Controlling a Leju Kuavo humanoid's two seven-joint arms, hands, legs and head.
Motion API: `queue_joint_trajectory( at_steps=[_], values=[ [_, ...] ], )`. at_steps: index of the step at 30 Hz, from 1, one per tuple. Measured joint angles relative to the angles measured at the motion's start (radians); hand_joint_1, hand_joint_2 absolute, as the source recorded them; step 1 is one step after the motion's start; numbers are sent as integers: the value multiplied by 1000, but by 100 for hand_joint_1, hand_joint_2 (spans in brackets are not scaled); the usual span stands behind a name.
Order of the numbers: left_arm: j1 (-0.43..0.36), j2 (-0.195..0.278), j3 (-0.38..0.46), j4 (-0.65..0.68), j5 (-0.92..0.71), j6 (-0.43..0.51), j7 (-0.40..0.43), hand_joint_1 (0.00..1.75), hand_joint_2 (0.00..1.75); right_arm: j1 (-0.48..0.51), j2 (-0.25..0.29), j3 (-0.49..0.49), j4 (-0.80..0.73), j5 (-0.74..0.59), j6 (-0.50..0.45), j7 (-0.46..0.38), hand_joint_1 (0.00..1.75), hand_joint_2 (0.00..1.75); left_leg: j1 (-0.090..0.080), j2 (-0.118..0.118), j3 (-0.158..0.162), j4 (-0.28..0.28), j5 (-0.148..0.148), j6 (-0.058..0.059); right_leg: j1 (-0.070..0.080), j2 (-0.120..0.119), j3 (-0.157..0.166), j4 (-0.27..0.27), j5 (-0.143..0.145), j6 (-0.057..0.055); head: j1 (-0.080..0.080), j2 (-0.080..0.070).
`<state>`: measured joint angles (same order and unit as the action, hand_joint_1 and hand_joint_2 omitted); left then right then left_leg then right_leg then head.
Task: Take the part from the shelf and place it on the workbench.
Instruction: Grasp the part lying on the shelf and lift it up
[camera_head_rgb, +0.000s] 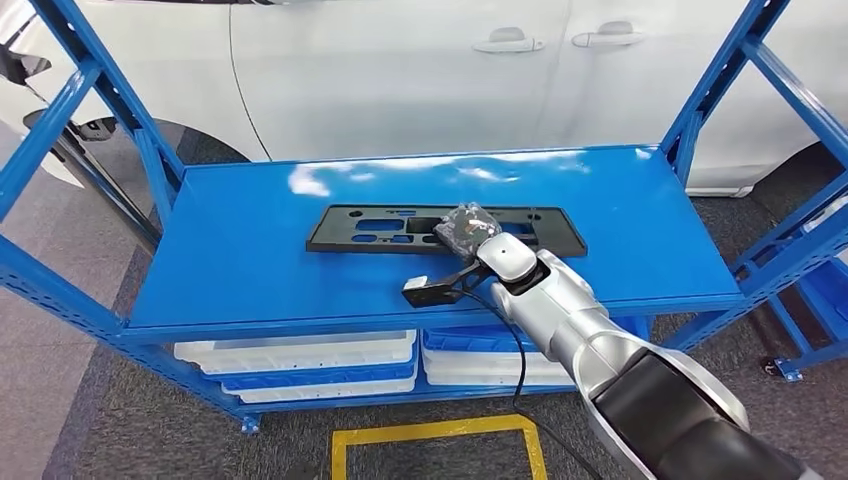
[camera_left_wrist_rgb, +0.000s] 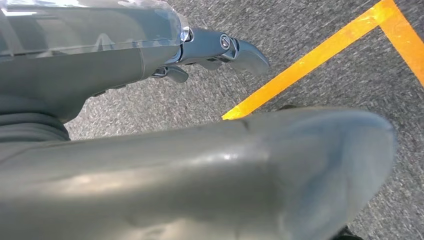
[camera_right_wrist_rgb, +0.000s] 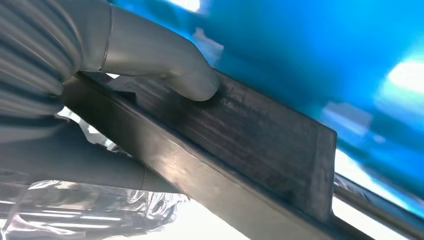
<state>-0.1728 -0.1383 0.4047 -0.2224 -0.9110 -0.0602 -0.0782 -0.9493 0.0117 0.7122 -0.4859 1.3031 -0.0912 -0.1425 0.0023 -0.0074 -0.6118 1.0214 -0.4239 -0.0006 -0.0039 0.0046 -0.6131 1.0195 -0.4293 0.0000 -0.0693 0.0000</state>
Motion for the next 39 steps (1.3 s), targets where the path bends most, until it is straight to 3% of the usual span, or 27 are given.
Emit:
queue_joint_trajectory(
  at_steps=[2,4,7,8,9,10,12,13,15,17,19,22,24,25,26,28,30,33,35,37,38,39],
  values=[
    [2,1,0,0,1,2,0,0,0,0,-1,-17,-15,-48,-13,-28,175,175,3,0,0,-7,5,10,-1,1,-1,0,-1,11,0,0],
    [1,1,0,0,3,5,0,0,0,-3,-5,-39,-50,-102,-21,-59,175,175,8,1,3,-15,10,21,-2,0,-19,40,-30,21,0,0],
    [3,2,0,0,10,7,-7,0,0,-4,-21,-85,-158,-231,16,-120,175,175,8,3,4,-16,10,28,-7,-1,-106,226,-120,31,0,0],
    [4,2,0,0,12,8,-11,0,0,-2,-30,-104,-208,-289,44,-145,175,175,8,3,4,-15,9,28,-9,-1,-129,273,-131,33,0,0],
    [5,2,0,0,14,9,-13,0,0,-1,-38,-123,-258,-347,72,-168,175,175,9,2,4,-13,8,28,-11,-2,-135,283,-122,35,0,0],
    [6,2,0,0,15,10,-16,0,0,-1,-45,-144,-311,-409,101,-192,175,175,9,1,4,-10,6,27,-13,-2,-121,251,-95,35,0,0],
    [6,2,0,0,18,16,-20,0,0,-7,-59,-190,-417,-532,158,-230,175,175,9,-1,3,-2,-1,20,-16,-4,-60,119,-27,34,0,0],
    [6,2,0,0,20,23,-23,0,0,-10,-64,-212,-467,-598,188,-246,175,175,7,-2,2,3,-4,16,-16,-4,-35,63,-8,31,0,0],
    [5,2,0,0,25,45,-32,0,0,-14,-70,-253,-564,-745,263,-272,175,175,3,-1,-1,7,-8,6,-11,-3,-17,19,-3,23,0,0],
    [5,1,0,0,32,68,-38,0,87,-12,-75,-292,-656,-915,351,-283,175,175,5,-1,-2,6,-10,-3,-11,-3,-17,14,-2,11,0,0],
    [4,1,0,0,39,82,-42,0,175,-5,-78,-333,-742,-1102,441,-277,175,175,7,0,-13,36,-35,-13,-14,-4,-12,7,0,-2,0,0],
    [5,1,1,0,55,92,-53,0,175,27,-79,-378,-856,-1355,543,-236,175,175,10,2,-87,210,-119,-22,-12,-5,-5,3,-1,-13,0,0],
    [8,2,3,0,64,96,-60,0,175,68,-80,-389,-915,-1456,578,-211,175,175,10,2,-124,285,-133,-23,-10,-4,-2,3,-3,-15,0,0],
    [9,2,5,0,67,97,-63,0,175,88,-82,-391,-938,-1481,586,-206,175,175,10,2,-117,266,-112,-21,-9,-2,0,4,-4,-15,0,0],
    [10,2,6,0,69,98,-65,0,175,103,-84,-392,-958,-1494,590,-204,175,175,10,2,-92,212,-78,-18,-8,-1,2,4,-6,-14,0,0],
    [9,3,9,0,71,99,-69,0,87,121,-87,-395,-991,-1518,599,-199,175,175,7,2,-29,74,-22,-7,-6,2,4,6,-8,-9,0,0],
    [8,3,12,0,76,103,-77,0,0,145,-92,-400,-1021,-1582,625,-186,175,175,3,0,3,7,-8,1,-4,4,3,4,-8,1,0,0],
    [13,3,18,0,91,114,-90,0,0,260,-108,-405,-1106,-1712,695,-184,175,175,8,-5,11,-7,-4,12,-2,0,10,-1,-11,19,0,0],
    [18,3,23,0,100,125,-93,0,0,383,-120,-402,-1186,-1754,741,-212,174,175,14,-7,19,-18,1,23,-2,-1,-10,51,-50,28,0,0],
    [25,3,26,0,108,135,-98,0,87,511,-128,-387,-1259,-1752,763,-247,174,175,13,-7,20,-19,0,29,-5,-1,-71,175,-114,33,0,0],
    [30,3,28,0,111,138,-99,0,131,567,-131,-377,-1286,-1746,763,-261,175,175,12,-7,19,-19,-1,30,-6,-1,-102,235,-135,35,0,0],
    [34,3,29,0,112,139,-101,0,175,613,-133,-367,-1308,-1744,760,-268,175,175,11,-6,18,-17,-3,30,-8,-1,-120,266,-139,37,0,0]
  ],
)
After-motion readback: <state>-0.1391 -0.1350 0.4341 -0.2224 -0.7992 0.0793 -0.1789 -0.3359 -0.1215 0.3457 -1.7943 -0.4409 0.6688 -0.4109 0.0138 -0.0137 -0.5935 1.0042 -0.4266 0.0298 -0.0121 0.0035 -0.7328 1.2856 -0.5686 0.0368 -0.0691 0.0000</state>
